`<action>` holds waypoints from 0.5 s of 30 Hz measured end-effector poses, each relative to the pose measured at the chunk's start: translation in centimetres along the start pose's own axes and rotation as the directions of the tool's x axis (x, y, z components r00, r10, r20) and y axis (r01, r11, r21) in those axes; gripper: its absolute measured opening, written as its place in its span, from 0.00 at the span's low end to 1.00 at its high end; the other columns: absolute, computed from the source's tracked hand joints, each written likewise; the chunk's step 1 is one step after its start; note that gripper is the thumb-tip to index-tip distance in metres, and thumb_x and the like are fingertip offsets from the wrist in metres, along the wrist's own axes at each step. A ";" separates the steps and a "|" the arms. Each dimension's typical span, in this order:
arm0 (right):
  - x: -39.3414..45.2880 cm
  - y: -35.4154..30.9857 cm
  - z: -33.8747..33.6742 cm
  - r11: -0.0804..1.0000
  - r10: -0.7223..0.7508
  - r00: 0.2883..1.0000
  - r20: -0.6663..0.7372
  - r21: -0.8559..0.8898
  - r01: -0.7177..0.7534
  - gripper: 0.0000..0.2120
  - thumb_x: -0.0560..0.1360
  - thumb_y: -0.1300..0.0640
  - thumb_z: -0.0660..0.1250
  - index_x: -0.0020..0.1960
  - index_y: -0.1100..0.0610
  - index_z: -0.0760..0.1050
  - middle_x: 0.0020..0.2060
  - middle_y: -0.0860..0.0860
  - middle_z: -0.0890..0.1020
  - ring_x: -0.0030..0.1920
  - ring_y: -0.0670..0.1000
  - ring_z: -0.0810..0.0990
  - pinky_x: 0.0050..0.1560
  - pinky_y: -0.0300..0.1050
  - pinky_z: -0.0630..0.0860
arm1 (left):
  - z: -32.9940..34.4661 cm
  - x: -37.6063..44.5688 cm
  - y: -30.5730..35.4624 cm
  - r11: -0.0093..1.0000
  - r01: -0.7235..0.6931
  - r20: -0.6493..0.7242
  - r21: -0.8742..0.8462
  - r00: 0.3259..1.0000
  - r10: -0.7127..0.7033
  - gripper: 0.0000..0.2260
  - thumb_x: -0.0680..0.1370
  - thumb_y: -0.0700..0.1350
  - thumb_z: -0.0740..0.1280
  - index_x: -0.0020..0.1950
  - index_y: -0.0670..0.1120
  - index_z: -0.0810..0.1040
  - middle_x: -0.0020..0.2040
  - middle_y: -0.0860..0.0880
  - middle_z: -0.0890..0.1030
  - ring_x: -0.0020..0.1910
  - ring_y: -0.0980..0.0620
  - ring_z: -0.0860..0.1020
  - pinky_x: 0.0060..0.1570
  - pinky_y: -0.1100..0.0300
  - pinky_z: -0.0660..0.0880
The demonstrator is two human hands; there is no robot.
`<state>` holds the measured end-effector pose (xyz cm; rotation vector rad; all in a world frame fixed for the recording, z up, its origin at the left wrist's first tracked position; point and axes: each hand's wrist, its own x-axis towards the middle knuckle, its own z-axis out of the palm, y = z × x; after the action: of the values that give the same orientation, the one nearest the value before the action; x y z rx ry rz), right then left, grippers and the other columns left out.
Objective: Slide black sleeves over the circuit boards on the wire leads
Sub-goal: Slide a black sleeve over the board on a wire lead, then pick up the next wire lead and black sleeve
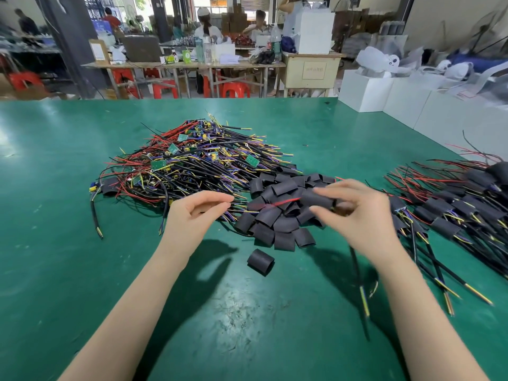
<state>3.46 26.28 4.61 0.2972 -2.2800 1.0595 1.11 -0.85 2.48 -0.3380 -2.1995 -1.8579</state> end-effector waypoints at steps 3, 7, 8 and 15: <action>0.4 1.8 -2.3 0.982 0.076 0.984 -0.162 -0.161 -0.103 0.13 0.66 0.60 0.77 0.51 0.57 0.84 0.44 0.52 0.82 0.44 0.53 0.81 0.49 0.48 0.79 | 0.0 0.1 0.0 1.000 0.003 -0.014 0.005 1.000 -0.003 0.07 0.75 0.35 0.70 0.47 0.46 0.85 0.44 0.53 0.86 0.42 0.60 0.82 0.43 0.71 0.75; 0.0 4.3 -3.8 0.666 0.342 0.920 -0.193 -0.641 -0.382 0.07 0.68 0.54 0.74 0.43 0.55 0.83 0.41 0.59 0.80 0.47 0.63 0.77 0.38 0.48 0.72 | 0.1 0.0 -0.1 1.000 0.012 -0.011 0.000 1.000 -0.012 0.07 0.75 0.35 0.70 0.47 0.46 0.85 0.43 0.53 0.86 0.43 0.59 0.82 0.42 0.71 0.75; -0.2 4.5 -3.8 0.587 0.427 0.889 -0.165 -0.697 -0.411 0.06 0.68 0.54 0.73 0.42 0.56 0.82 0.41 0.60 0.79 0.49 0.63 0.75 0.37 0.47 0.69 | 0.1 0.0 -0.1 1.000 0.011 -0.007 0.004 1.000 -0.011 0.07 0.75 0.35 0.69 0.47 0.46 0.85 0.43 0.52 0.86 0.42 0.59 0.82 0.42 0.71 0.75; -0.1 3.5 -1.9 0.730 0.321 0.931 -0.174 -0.581 -0.360 0.17 0.69 0.56 0.74 0.57 0.57 0.80 0.52 0.58 0.77 0.56 0.61 0.70 0.47 0.50 0.73 | -0.3 0.4 -0.7 0.996 -0.020 -0.055 0.087 0.998 0.025 0.08 0.75 0.35 0.70 0.45 0.47 0.85 0.43 0.54 0.86 0.41 0.60 0.81 0.42 0.71 0.74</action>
<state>2.89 30.03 3.33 -0.4352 -2.5269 0.4199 0.55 -1.22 2.02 -0.2901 -2.2212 -1.7333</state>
